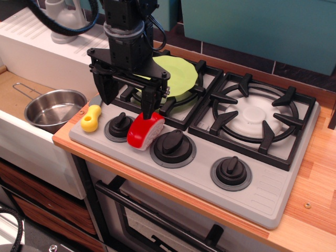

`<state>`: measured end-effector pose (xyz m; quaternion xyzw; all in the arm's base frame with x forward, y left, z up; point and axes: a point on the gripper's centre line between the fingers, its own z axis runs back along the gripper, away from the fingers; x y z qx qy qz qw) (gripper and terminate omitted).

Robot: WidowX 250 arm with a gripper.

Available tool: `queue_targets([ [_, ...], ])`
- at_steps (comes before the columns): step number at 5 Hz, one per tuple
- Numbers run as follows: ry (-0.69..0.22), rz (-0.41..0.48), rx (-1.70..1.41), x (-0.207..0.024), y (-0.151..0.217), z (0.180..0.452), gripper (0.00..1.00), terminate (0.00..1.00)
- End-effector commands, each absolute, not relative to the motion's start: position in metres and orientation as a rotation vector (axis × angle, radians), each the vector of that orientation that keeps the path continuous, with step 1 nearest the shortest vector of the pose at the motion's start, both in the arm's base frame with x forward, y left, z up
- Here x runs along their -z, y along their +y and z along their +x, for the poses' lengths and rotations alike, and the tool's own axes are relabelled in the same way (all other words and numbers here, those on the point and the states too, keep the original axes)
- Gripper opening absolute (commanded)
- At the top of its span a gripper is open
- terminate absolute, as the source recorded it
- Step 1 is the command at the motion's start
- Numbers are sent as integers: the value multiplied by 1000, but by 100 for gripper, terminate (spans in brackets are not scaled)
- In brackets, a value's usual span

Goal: End effector reaching salmon

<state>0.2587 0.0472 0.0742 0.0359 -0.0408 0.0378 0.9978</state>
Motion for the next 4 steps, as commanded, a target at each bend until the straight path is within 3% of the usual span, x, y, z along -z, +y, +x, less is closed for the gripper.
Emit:
queue_targets([
  [1,-153,76,-40,-73,50,277,100,0],
  [4,-177,72,-42,-63,50,283,100,0],
])
